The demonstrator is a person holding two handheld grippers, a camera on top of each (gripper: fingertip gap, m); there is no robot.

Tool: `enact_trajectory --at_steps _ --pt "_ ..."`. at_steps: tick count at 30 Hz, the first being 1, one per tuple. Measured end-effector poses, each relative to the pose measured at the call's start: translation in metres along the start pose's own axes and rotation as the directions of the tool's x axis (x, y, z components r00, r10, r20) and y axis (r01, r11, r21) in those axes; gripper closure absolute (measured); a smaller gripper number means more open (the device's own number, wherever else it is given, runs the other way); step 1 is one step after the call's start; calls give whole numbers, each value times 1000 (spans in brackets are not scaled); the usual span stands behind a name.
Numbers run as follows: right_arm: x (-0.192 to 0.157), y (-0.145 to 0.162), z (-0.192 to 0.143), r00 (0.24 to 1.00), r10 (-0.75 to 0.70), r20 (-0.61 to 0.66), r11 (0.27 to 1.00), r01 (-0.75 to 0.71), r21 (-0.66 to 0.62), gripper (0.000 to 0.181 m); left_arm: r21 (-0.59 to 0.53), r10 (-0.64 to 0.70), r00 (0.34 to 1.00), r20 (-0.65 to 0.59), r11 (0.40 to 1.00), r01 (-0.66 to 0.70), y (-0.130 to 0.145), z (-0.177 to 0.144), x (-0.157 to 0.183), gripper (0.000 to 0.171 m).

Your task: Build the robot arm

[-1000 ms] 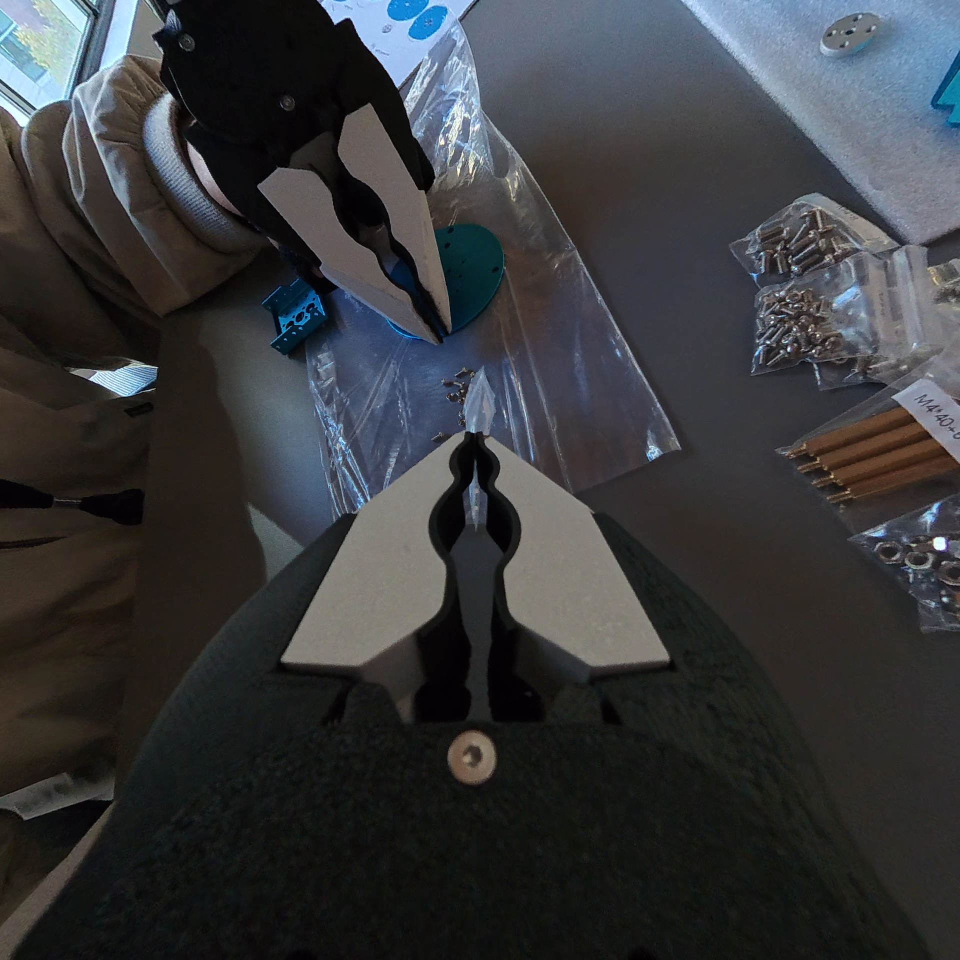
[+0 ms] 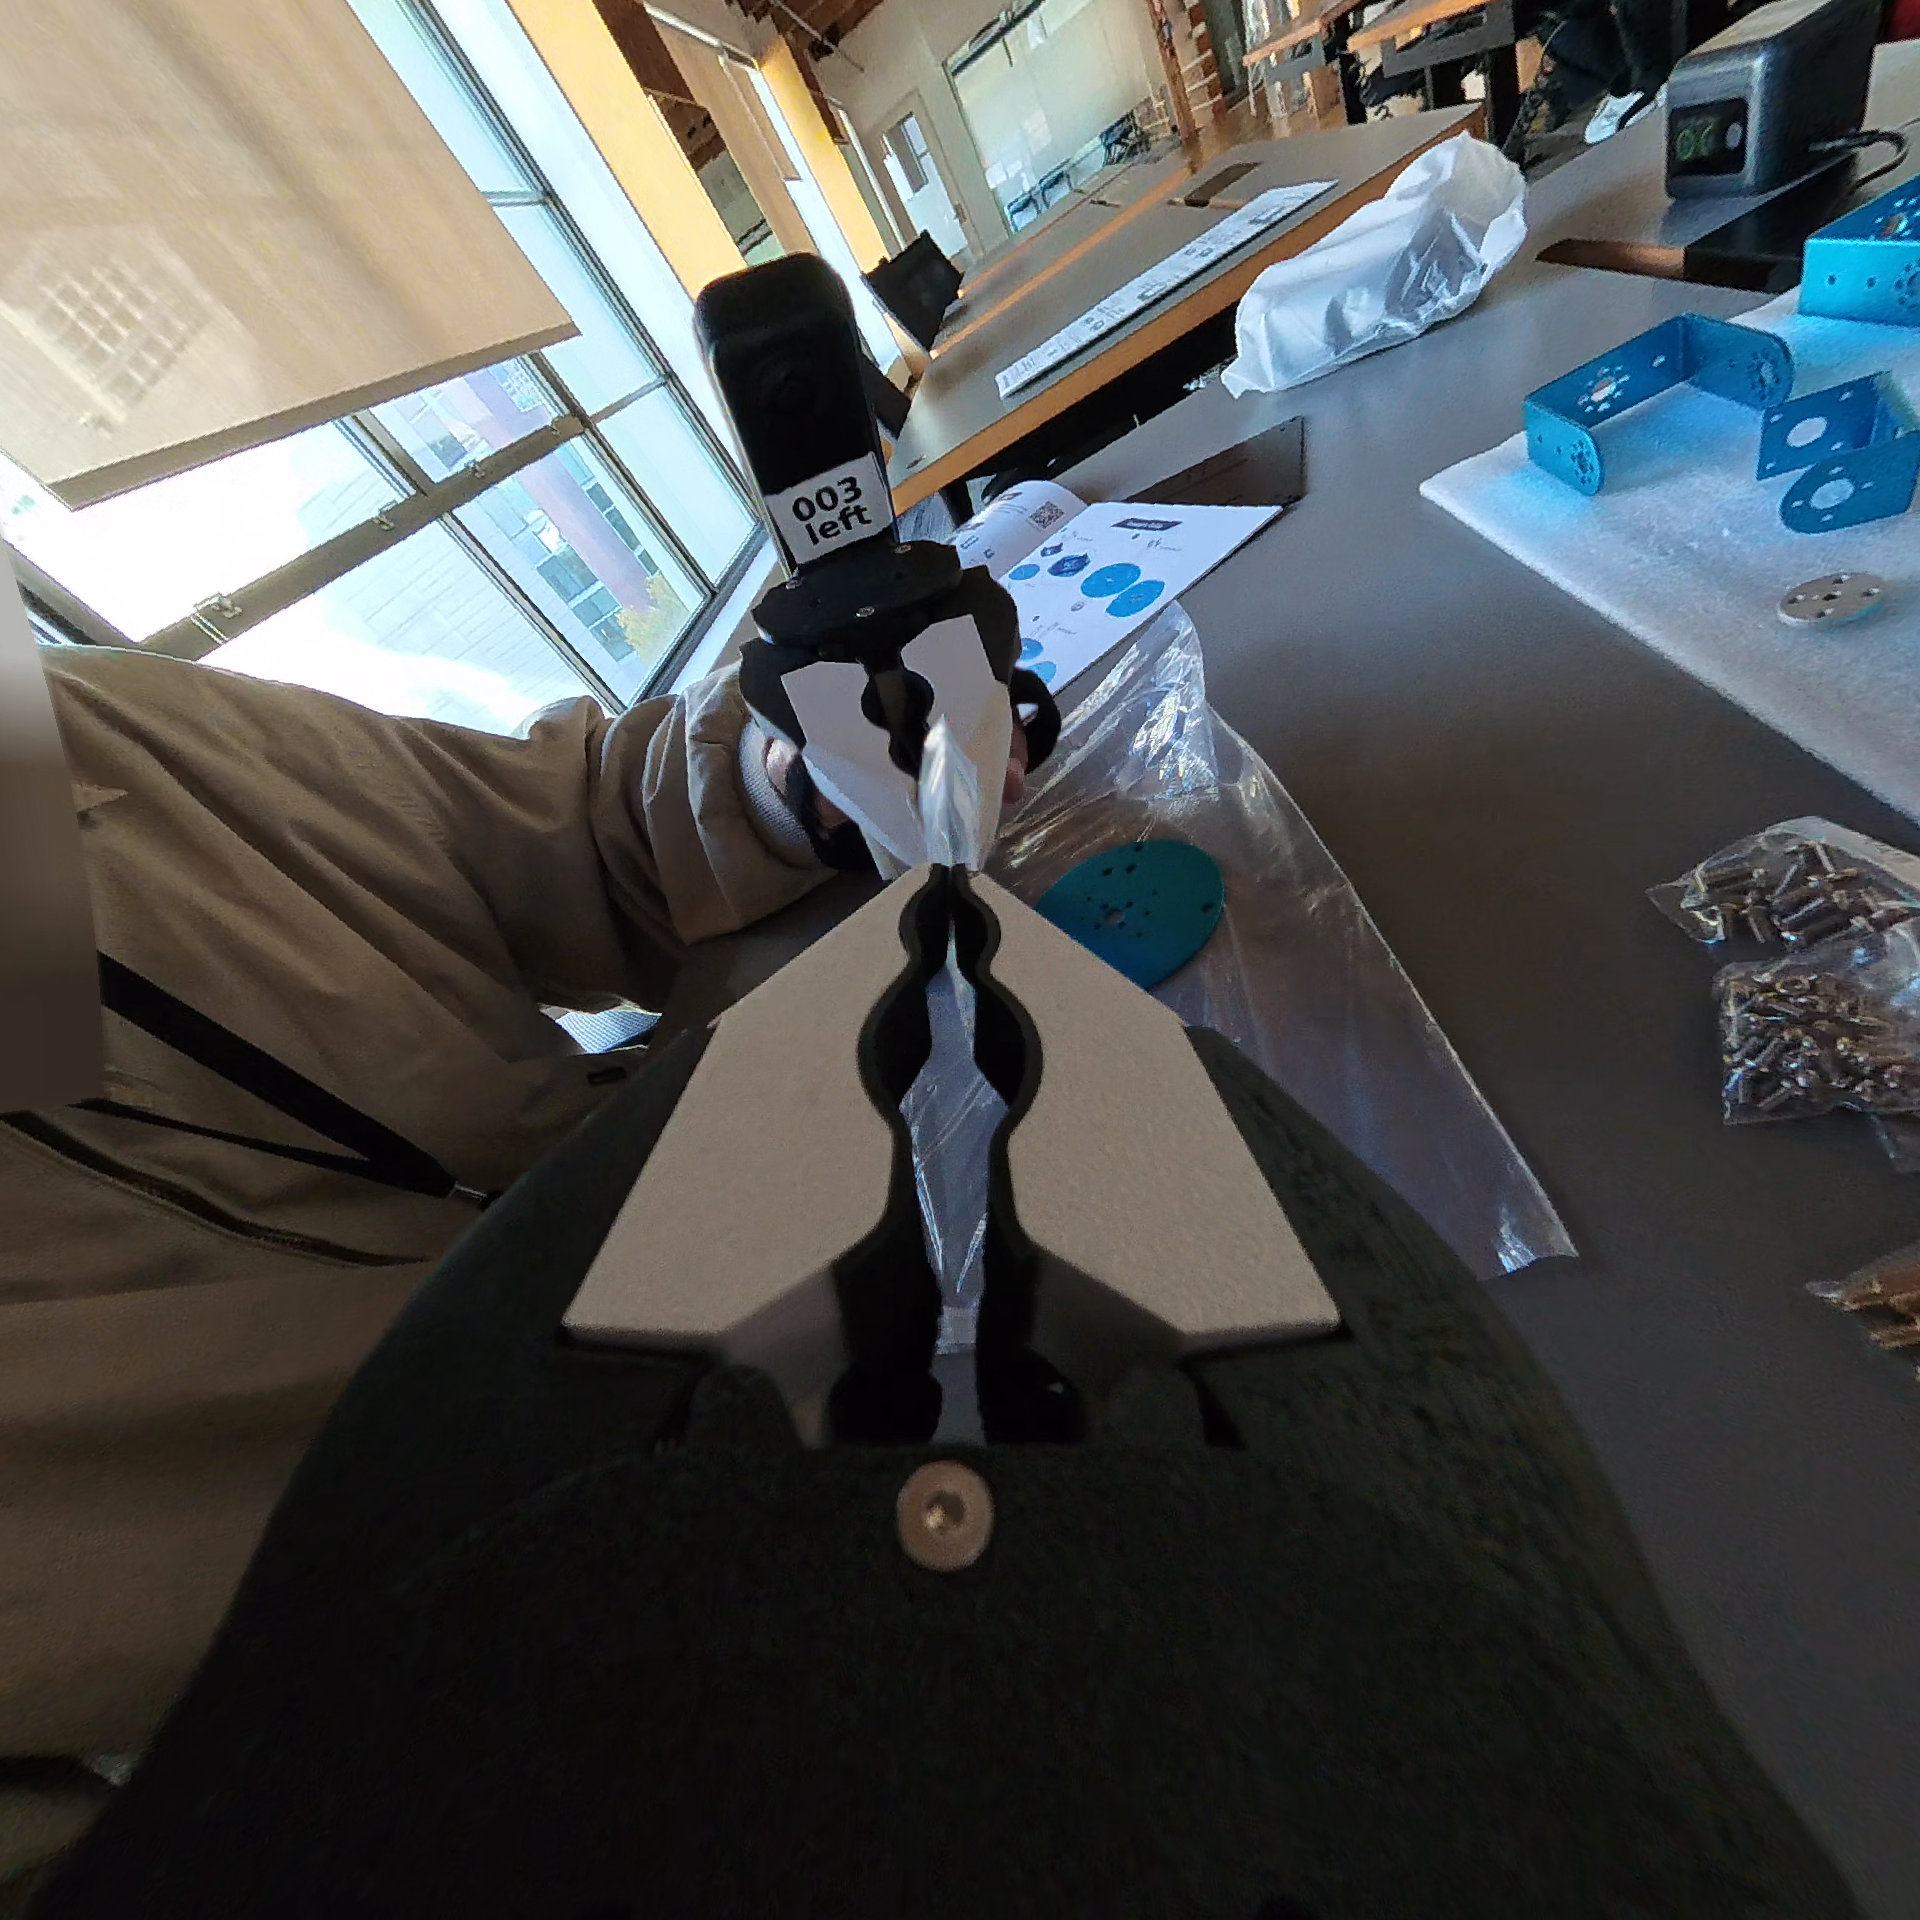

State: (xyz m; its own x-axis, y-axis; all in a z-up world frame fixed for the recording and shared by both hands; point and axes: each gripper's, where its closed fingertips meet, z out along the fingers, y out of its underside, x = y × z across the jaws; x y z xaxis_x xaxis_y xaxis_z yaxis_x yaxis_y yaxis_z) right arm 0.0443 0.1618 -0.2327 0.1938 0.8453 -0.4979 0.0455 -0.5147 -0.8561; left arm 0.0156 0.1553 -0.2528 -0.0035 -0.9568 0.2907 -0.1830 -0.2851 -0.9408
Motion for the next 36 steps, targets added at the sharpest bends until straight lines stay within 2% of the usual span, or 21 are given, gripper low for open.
enact_trajectory --at_steps 9,15,23,28,30,36 --pt "-1 2 7 999 19 27 1000 -19 11 181 96 -38 999 -30 995 41 -18 -8 3 171" --pt "0 2 13 999 26 29 999 -27 23 181 117 -24 998 -50 993 30 -24 -14 6 171" --pt "-4 -25 6 999 -33 23 981 28 191 181 157 -62 997 -35 985 67 -33 -24 1 171" --pt "-12 -42 4 998 -44 39 949 29 314 181 237 -75 997 -9 969 75 -45 -30 -5 171" --pt "-14 -49 2 998 -41 42 932 23 360 181 276 -79 997 -22 958 82 -50 -32 -4 158" --pt "-16 -47 10 998 -54 40 930 36 367 181 313 -101 993 -55 943 113 -56 -34 -1 155"
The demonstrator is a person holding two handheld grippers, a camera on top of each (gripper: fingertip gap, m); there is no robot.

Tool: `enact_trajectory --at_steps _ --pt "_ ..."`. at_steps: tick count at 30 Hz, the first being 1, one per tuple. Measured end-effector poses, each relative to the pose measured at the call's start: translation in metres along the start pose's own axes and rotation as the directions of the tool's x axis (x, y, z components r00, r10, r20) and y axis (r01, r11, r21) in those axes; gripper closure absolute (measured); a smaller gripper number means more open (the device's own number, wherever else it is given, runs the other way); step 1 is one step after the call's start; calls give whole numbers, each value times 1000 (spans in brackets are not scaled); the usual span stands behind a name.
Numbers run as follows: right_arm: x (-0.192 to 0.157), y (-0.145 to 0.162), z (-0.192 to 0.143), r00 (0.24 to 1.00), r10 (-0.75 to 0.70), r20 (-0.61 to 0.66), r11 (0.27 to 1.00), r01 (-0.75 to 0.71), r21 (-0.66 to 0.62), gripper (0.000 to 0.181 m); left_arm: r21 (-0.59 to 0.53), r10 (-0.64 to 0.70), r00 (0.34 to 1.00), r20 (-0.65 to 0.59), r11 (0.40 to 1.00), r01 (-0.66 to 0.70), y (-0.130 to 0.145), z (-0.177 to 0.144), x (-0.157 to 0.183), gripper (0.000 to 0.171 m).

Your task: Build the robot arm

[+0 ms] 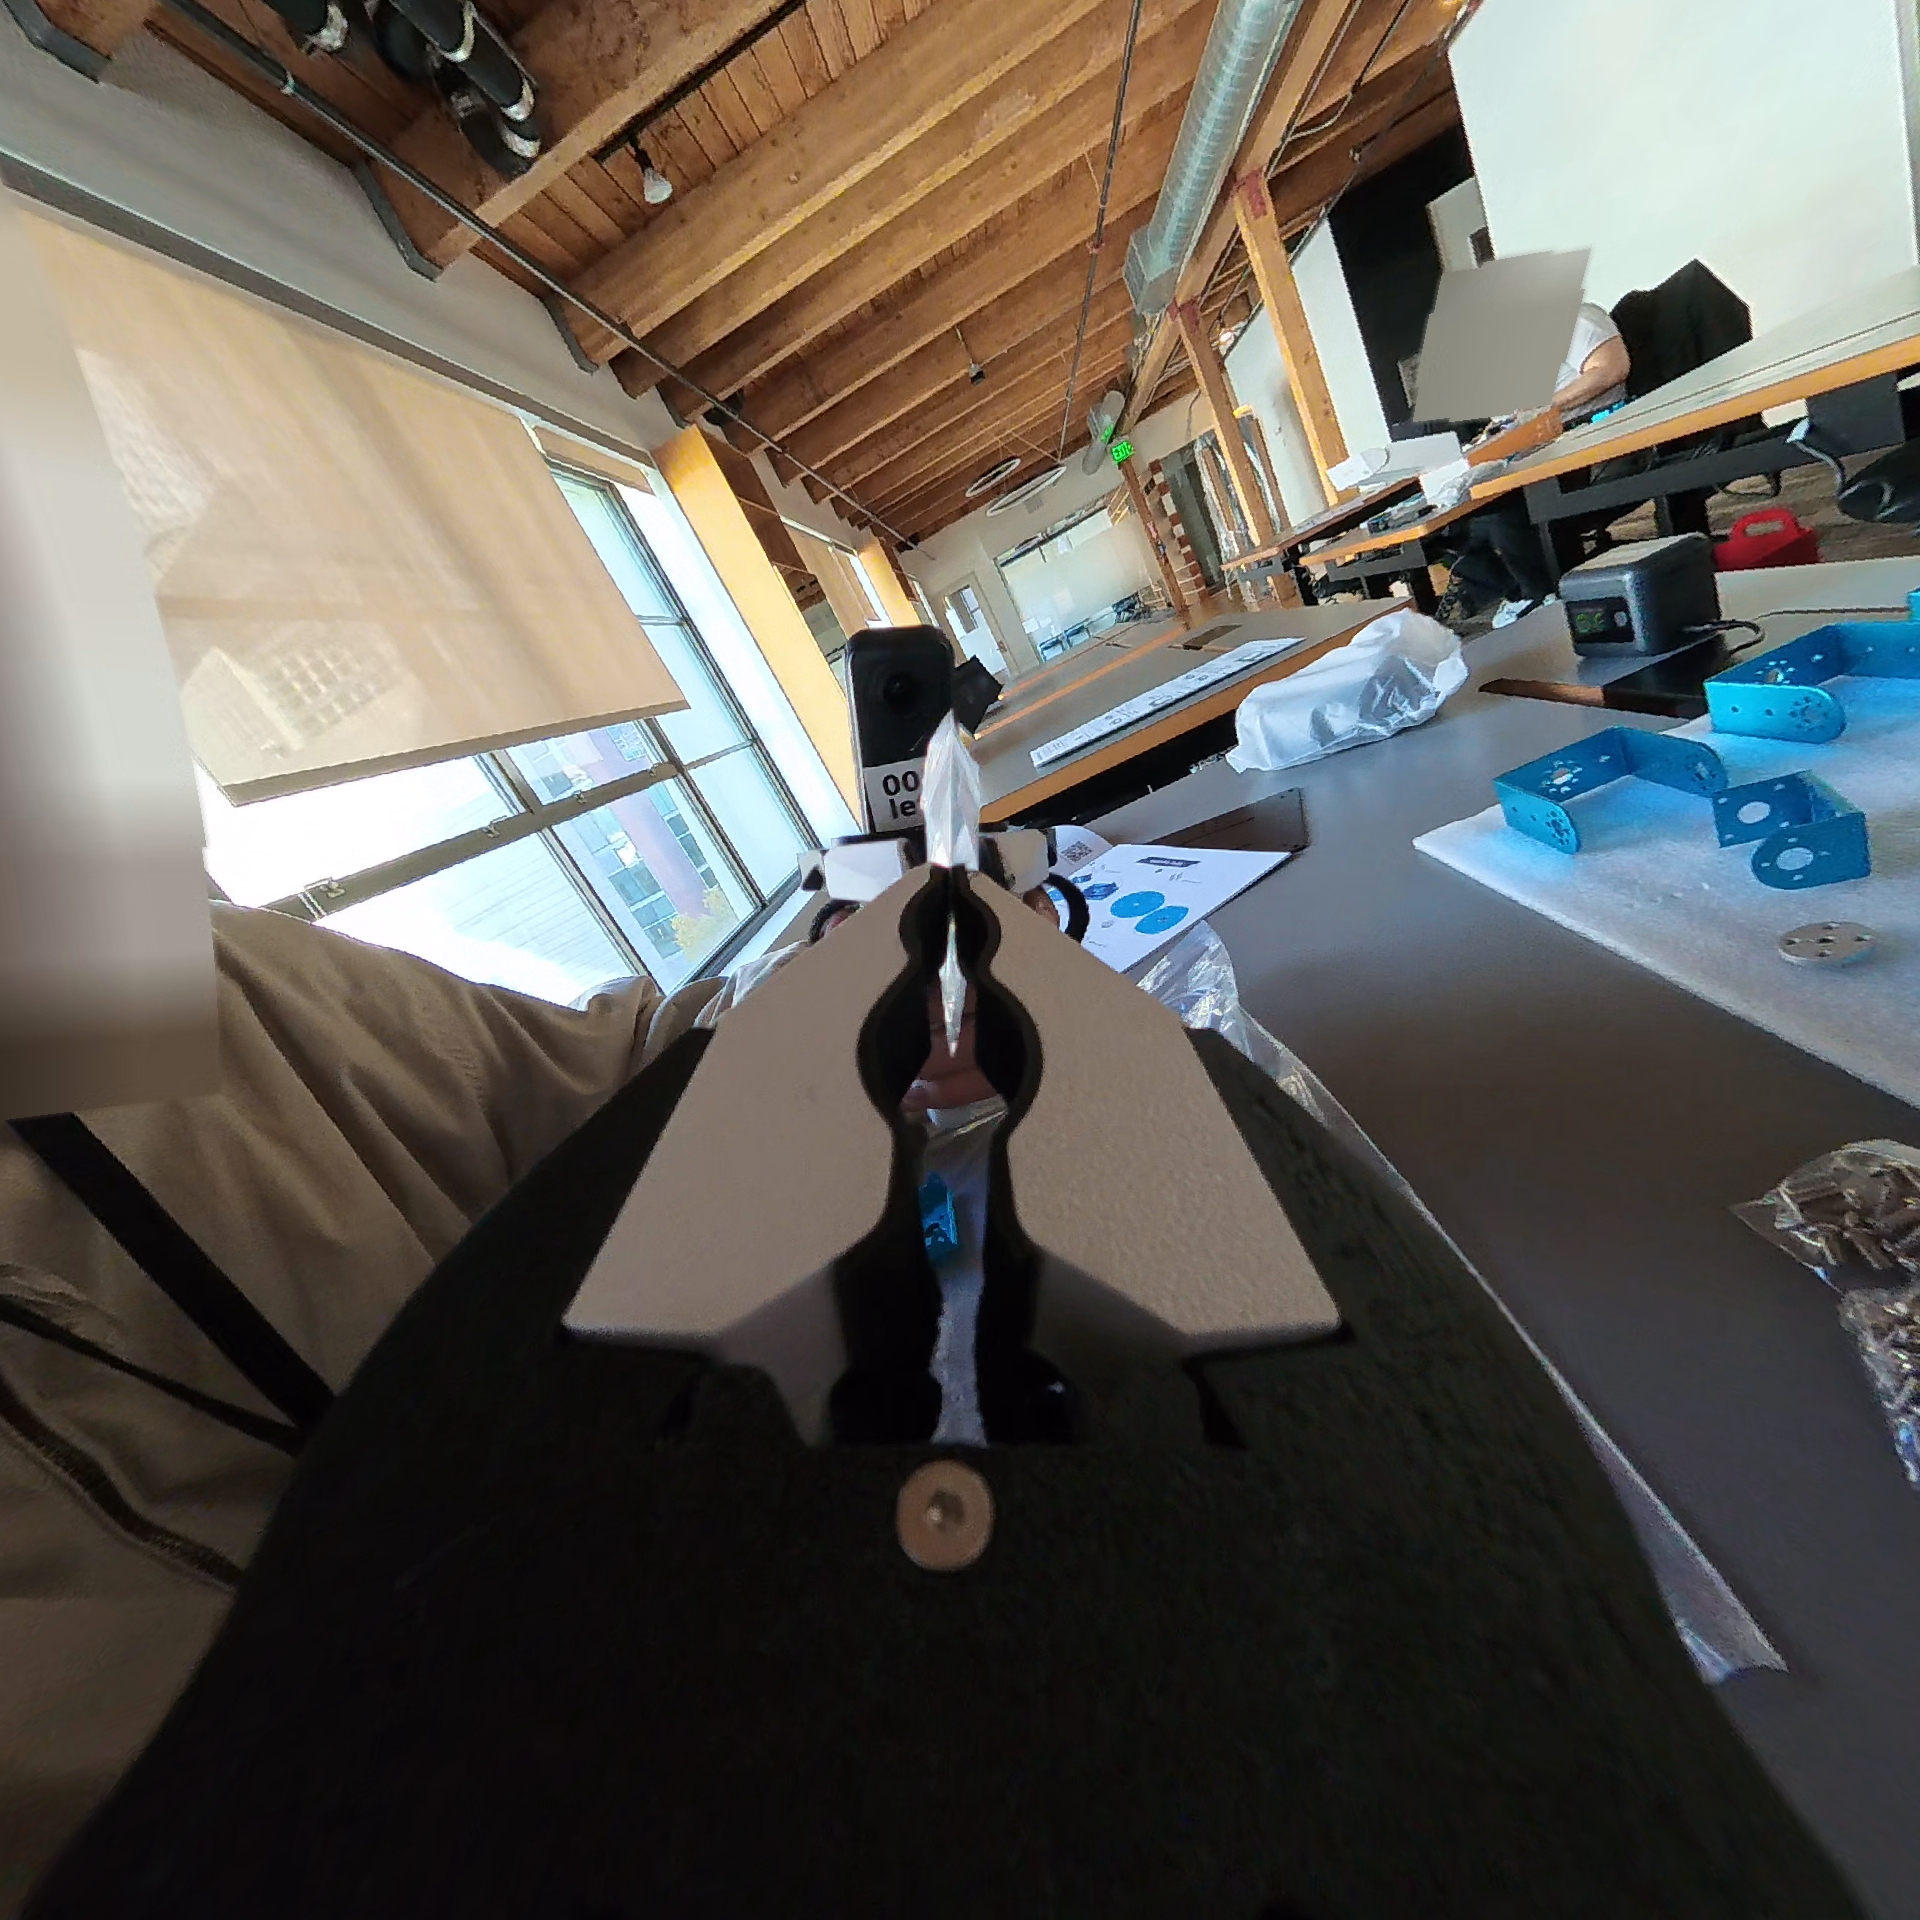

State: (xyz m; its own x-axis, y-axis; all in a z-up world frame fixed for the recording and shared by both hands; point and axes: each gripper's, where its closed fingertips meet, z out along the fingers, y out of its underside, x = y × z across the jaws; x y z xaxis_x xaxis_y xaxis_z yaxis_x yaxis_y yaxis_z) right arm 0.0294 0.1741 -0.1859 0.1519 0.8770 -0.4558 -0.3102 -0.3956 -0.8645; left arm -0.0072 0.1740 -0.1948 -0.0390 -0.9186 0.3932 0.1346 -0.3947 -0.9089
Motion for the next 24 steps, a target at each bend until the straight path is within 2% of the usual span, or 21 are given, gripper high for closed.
enact_trajectory --at_steps 5,11,13,15,18,21,22,24 --pt "-1 8 7 1000 11 13 1000 -11 -22 181 -4 2 1000 -6 1000 -2 0 -1 2 171" --pt "4 20 11 1000 -4 -14 997 3 -74 181 -54 47 999 6 997 -46 2 -4 0 171" --pt "10 25 10 997 -45 -68 989 35 -146 167 -107 89 996 5 990 -88 7 -6 -1 171" --pt "17 28 3 978 -157 -140 962 119 -247 153 -218 163 986 32 964 -152 19 -9 -8 171" --pt "27 36 -17 906 -364 -217 860 238 -451 154 -383 304 951 59 887 -259 34 -20 -20 171" --pt "34 67 -36 863 -471 -185 694 233 -681 155 -539 385 922 43 786 -303 48 -34 -30 171" --pt "42 76 -42 838 -512 -186 634 224 -740 158 -564 400 916 37 765 -311 50 -39 -31 171" --pt "49 95 -45 832 -527 -175 570 193 -799 162 -592 401 916 11 740 -318 51 -47 -29 171"
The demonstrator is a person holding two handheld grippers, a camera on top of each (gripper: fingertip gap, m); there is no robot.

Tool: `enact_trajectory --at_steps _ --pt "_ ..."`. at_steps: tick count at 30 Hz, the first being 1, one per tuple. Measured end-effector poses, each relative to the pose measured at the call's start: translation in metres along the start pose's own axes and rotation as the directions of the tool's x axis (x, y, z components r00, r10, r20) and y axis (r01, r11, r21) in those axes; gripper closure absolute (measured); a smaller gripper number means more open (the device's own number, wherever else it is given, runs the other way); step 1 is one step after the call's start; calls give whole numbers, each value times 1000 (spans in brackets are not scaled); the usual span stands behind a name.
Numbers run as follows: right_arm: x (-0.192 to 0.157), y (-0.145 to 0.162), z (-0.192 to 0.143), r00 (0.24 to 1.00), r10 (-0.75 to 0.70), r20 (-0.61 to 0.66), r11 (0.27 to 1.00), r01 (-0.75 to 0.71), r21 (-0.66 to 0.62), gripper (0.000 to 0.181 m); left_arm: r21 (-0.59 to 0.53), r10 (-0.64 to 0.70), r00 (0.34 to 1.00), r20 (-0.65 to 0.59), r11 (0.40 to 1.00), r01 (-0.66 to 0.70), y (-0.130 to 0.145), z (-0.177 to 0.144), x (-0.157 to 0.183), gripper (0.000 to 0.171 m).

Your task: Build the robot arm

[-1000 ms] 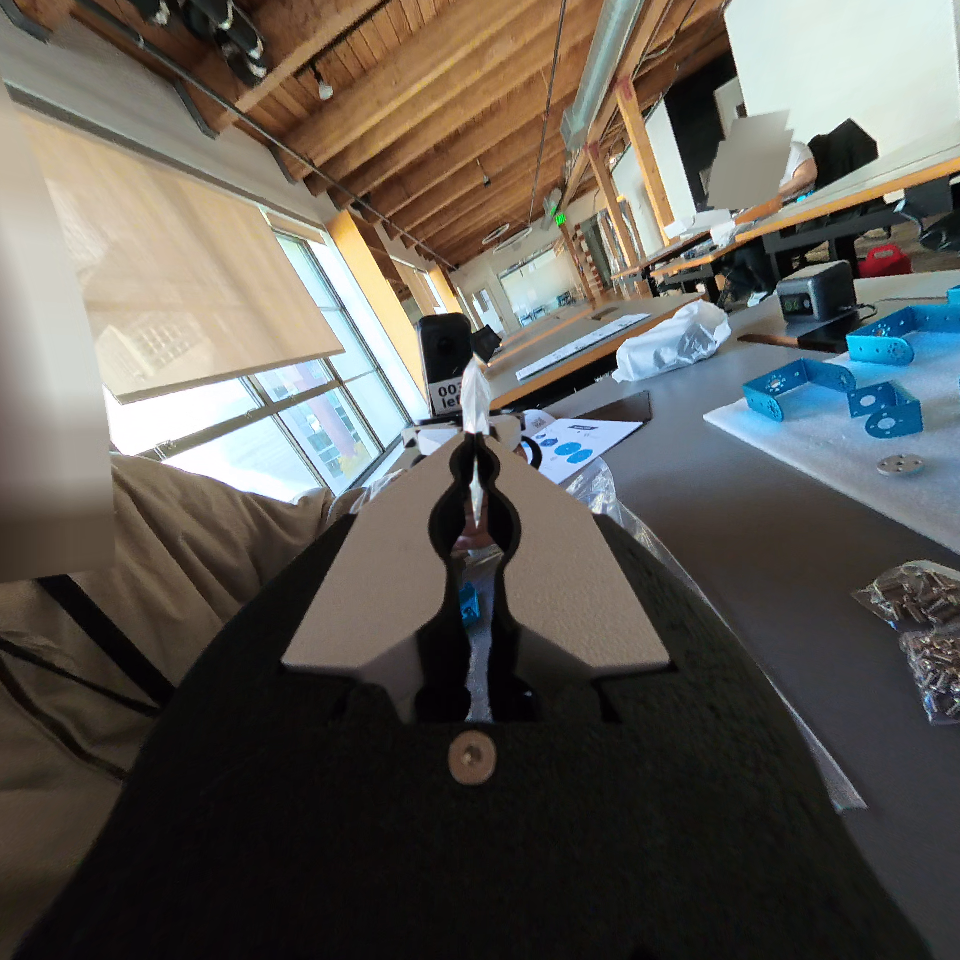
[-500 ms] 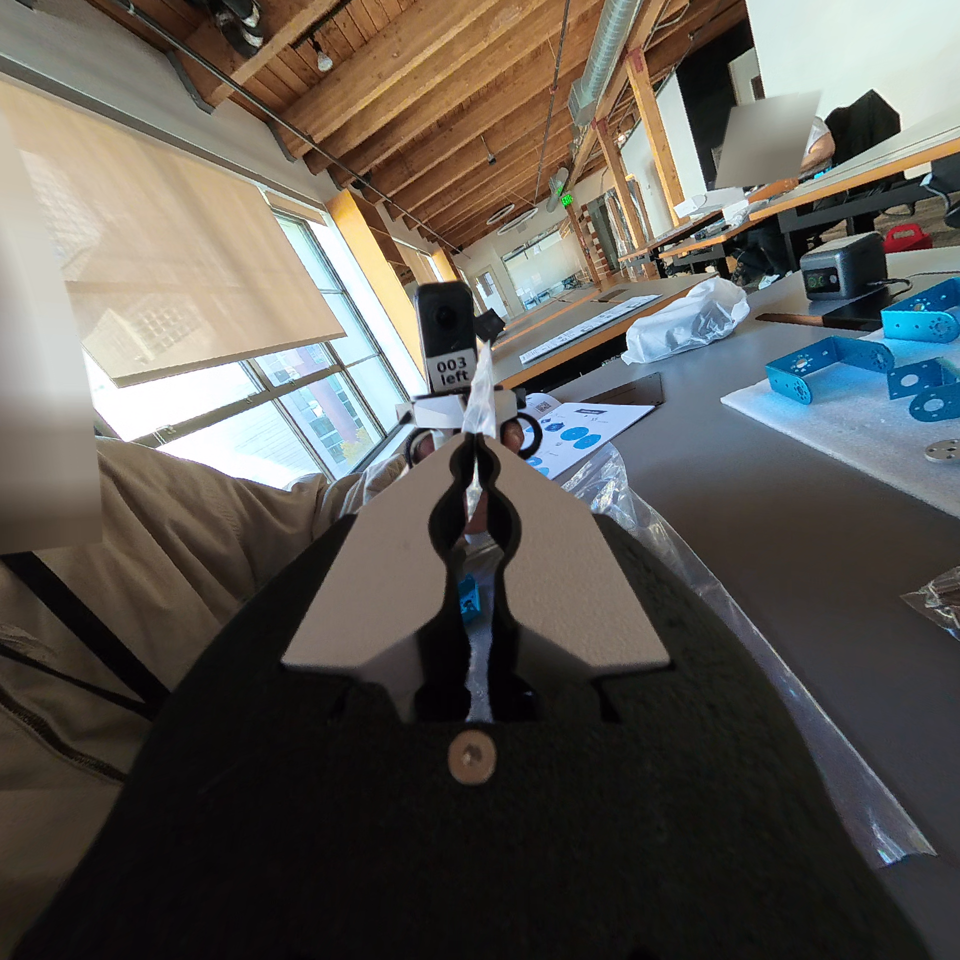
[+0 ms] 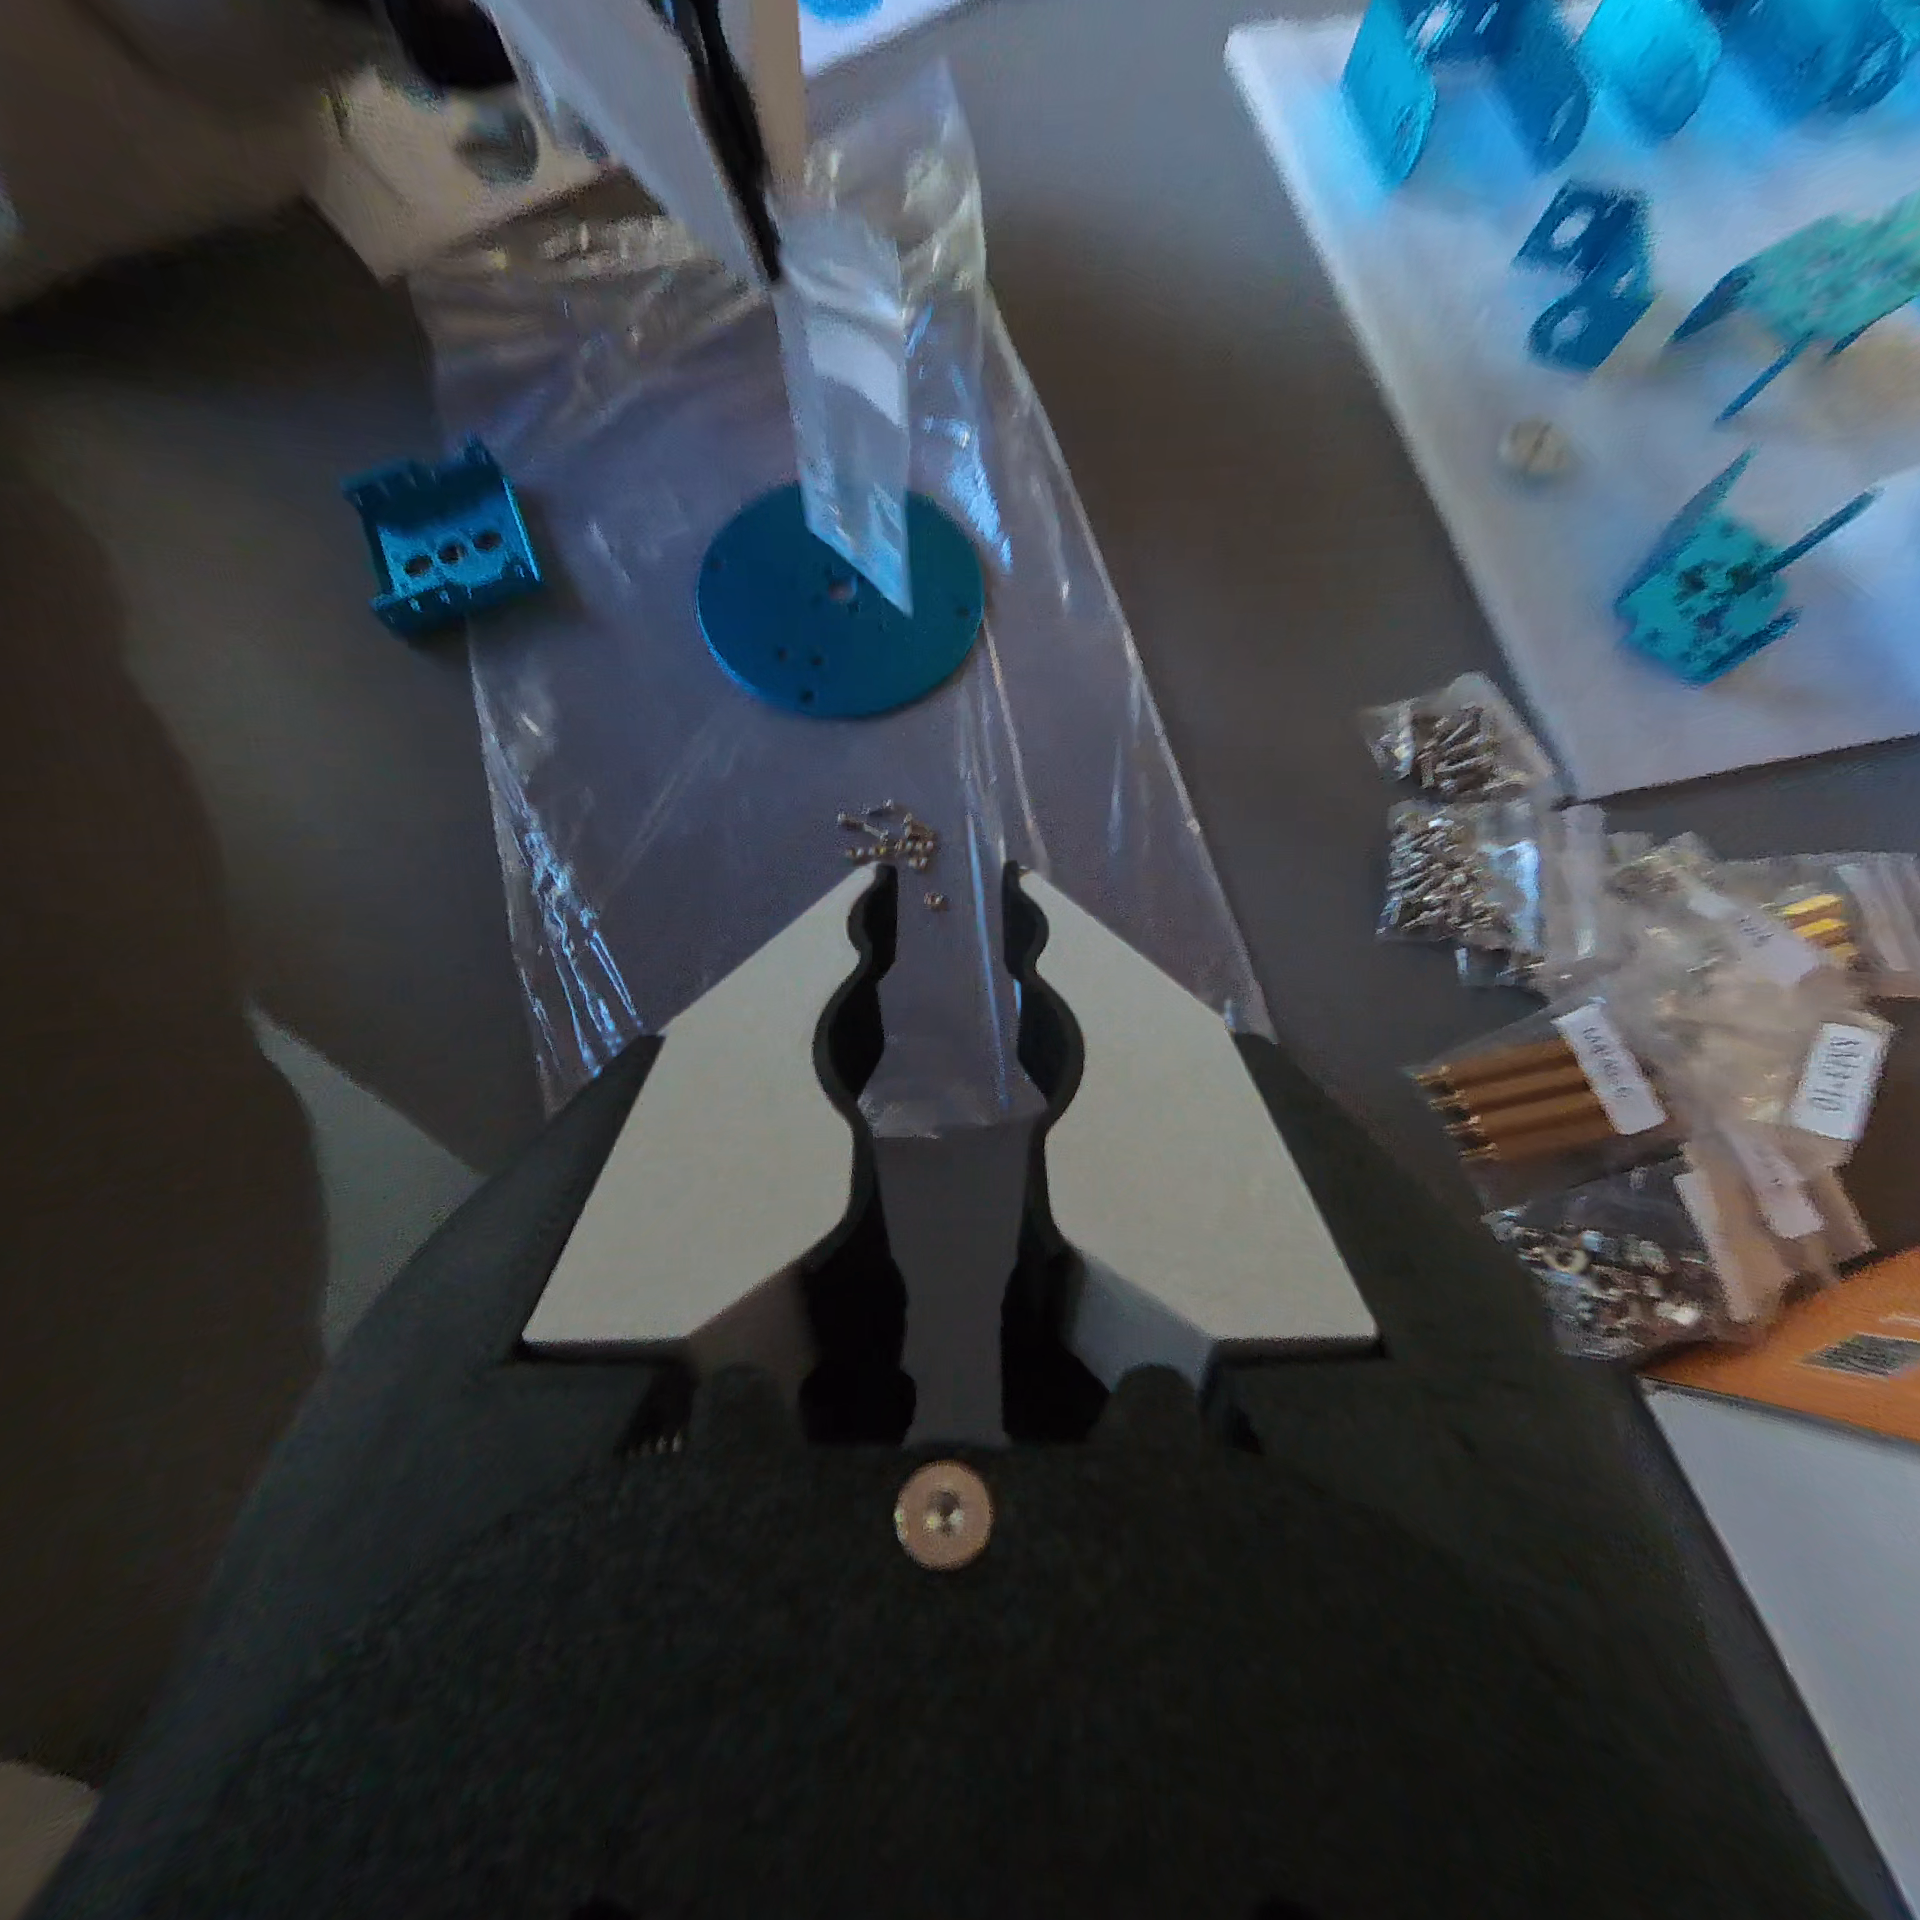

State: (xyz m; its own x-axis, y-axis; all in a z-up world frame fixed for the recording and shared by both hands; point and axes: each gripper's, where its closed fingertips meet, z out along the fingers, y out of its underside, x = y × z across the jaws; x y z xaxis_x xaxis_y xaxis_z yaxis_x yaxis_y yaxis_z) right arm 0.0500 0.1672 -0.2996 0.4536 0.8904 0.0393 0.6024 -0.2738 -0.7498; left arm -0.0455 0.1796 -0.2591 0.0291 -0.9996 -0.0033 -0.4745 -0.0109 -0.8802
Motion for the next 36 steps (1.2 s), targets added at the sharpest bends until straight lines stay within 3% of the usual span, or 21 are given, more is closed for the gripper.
enact_trajectory --at_steps 4,11,27,36 --pt "-5 19 17 1000 4 24 994 -1 -114 163 -13 33 999 -20 999 -34 2 -7 3 171" --pt "-14 29 31 998 -46 42 984 52 -172 168 -12 52 997 -53 999 -52 7 -3 6 171" --pt "-18 29 40 997 -56 52 985 64 -162 181 7 62 997 -51 998 -62 3 -3 8 171" --pt "-16 29 36 996 -80 37 983 85 -162 180 4 54 997 -49 999 -54 5 -2 6 171"
